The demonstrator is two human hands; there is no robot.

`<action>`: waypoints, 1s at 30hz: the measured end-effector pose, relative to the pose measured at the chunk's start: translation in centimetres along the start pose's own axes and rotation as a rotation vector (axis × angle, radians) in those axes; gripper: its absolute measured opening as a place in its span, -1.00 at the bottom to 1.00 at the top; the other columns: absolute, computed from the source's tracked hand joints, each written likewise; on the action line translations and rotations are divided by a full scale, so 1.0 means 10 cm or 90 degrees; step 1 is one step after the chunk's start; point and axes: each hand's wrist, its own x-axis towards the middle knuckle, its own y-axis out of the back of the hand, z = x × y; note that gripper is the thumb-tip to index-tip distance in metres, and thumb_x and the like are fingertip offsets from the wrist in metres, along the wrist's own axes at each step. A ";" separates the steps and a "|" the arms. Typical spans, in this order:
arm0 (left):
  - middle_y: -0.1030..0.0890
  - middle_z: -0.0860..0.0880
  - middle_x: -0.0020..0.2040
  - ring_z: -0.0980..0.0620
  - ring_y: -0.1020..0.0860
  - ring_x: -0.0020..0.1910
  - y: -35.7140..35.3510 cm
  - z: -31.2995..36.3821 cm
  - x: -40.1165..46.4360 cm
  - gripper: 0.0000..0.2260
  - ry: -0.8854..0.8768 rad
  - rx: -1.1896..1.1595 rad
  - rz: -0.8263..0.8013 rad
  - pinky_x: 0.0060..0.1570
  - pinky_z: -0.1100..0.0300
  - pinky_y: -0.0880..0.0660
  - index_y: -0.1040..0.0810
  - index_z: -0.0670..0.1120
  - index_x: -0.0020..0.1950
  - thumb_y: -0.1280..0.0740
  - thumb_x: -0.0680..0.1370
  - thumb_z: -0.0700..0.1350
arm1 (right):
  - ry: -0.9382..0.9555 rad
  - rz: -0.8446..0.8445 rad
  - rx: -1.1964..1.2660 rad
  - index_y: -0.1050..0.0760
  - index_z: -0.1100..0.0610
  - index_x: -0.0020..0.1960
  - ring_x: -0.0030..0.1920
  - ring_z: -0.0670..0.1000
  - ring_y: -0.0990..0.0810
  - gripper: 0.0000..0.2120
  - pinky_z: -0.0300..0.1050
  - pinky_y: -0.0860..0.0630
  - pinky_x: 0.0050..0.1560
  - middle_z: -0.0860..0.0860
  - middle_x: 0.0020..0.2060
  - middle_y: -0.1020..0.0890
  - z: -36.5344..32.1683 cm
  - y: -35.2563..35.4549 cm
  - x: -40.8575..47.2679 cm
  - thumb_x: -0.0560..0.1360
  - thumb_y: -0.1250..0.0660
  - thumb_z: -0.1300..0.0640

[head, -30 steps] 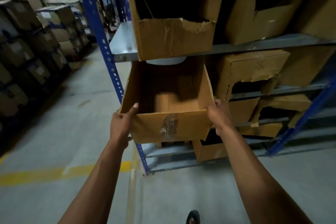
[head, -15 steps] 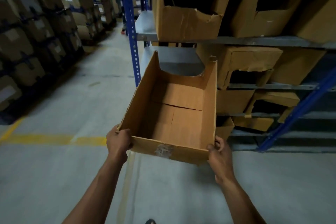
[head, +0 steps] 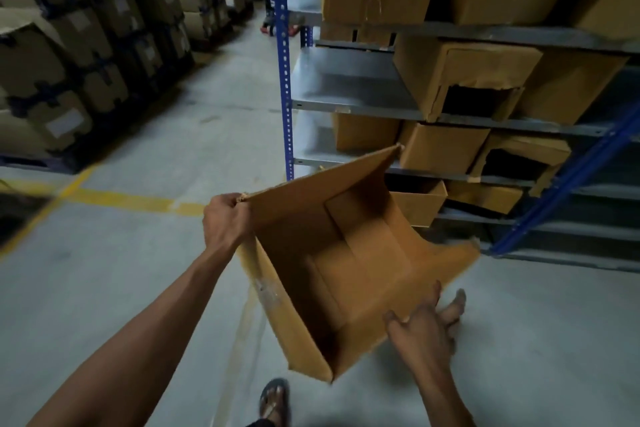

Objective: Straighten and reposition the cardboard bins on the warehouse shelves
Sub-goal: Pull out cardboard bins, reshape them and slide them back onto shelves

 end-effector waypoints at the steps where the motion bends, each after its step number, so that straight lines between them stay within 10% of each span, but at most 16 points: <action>1: -0.47 -0.03 -0.47 -0.15 -0.50 -0.37 0.02 0.04 -0.05 -0.79 -0.033 0.017 -0.010 -0.37 0.06 -0.37 -0.47 -0.10 -0.40 -0.28 0.45 -0.22 | 0.014 0.012 -0.040 0.15 0.02 0.67 0.61 0.32 0.02 0.03 0.27 -0.19 0.53 0.09 0.57 0.30 -0.01 0.03 -0.05 0.47 -0.46 -0.20; 10: -0.68 -0.09 -0.30 -0.11 -0.62 -0.32 0.39 0.62 -0.07 -0.71 -0.331 0.109 -0.216 -0.32 0.04 -0.52 -0.74 -0.09 -0.07 -0.25 0.41 -0.07 | 0.424 0.186 -0.260 0.11 -0.14 0.68 0.65 0.16 0.33 -0.10 0.27 0.31 0.53 0.06 0.69 0.14 -0.82 0.27 -0.07 0.54 -0.35 -0.26; 12: -0.70 -0.03 -0.25 -0.02 -0.63 -0.28 0.52 0.71 0.00 -0.75 -0.370 0.110 -0.274 -0.31 0.10 -0.51 -0.78 -0.06 -0.01 -0.32 0.47 -0.18 | 0.437 0.143 -0.284 -0.05 -0.14 0.65 0.65 0.20 -0.07 -0.27 0.25 0.04 0.61 0.08 0.61 -0.27 -1.02 0.35 -0.04 0.59 -0.34 -0.15; 14: -0.72 0.01 -0.15 0.06 -0.65 -0.19 0.64 0.75 0.10 -0.74 -0.392 0.113 -0.303 -0.24 0.11 -0.56 -0.78 -0.07 0.09 -0.36 0.51 -0.25 | 0.447 0.081 -0.263 -0.30 -0.15 0.53 0.17 0.03 -0.60 -0.54 -0.02 -0.54 0.23 -0.04 0.12 -0.62 -1.13 0.41 -0.06 0.66 -0.27 0.01; 17: -0.76 0.01 0.03 0.06 -0.71 -0.02 0.76 0.73 0.24 -0.73 -0.406 0.097 -0.298 0.06 0.01 -0.68 -0.75 -0.04 0.20 -0.43 0.53 -0.19 | 0.478 0.140 -0.269 -0.46 -0.12 0.38 -0.28 -0.08 -0.50 -0.70 -0.18 -0.43 -0.30 -0.11 -0.21 -0.53 -1.21 0.38 -0.13 0.68 -0.22 0.08; 22: -0.65 -0.02 0.39 -0.11 -0.66 0.20 1.03 0.51 0.23 -0.53 -0.411 0.096 -0.154 0.30 0.01 -0.56 -0.58 0.02 0.48 -0.50 0.57 0.01 | 0.372 0.174 -0.179 -0.46 -0.13 0.41 -0.16 0.08 -0.64 -0.69 -0.03 -0.59 -0.21 0.01 -0.12 -0.67 -1.33 0.31 -0.03 0.68 -0.20 -0.01; 26: -0.52 -0.12 0.51 -0.15 -0.47 0.49 1.21 -0.36 -0.09 -0.37 -0.293 0.033 0.043 0.48 -0.08 -0.41 -0.44 -0.08 0.57 -0.52 0.56 0.09 | 0.284 0.206 -0.119 -0.49 -0.08 0.40 -0.10 0.11 -0.58 -0.70 -0.05 -0.46 -0.16 0.06 -0.05 -0.66 -1.39 0.42 0.04 0.70 -0.20 -0.04; 30: -0.28 -0.16 0.66 -0.17 -0.29 0.62 1.19 -1.19 -0.62 0.09 -0.026 0.016 -0.096 0.57 -0.13 -0.30 -0.13 -0.07 0.71 -0.58 0.37 0.32 | 0.202 0.203 -0.081 -0.54 -0.03 0.24 -0.13 0.09 -0.51 -0.78 -0.04 -0.42 -0.15 0.00 -0.13 -0.56 -1.46 0.41 0.08 0.70 -0.20 -0.06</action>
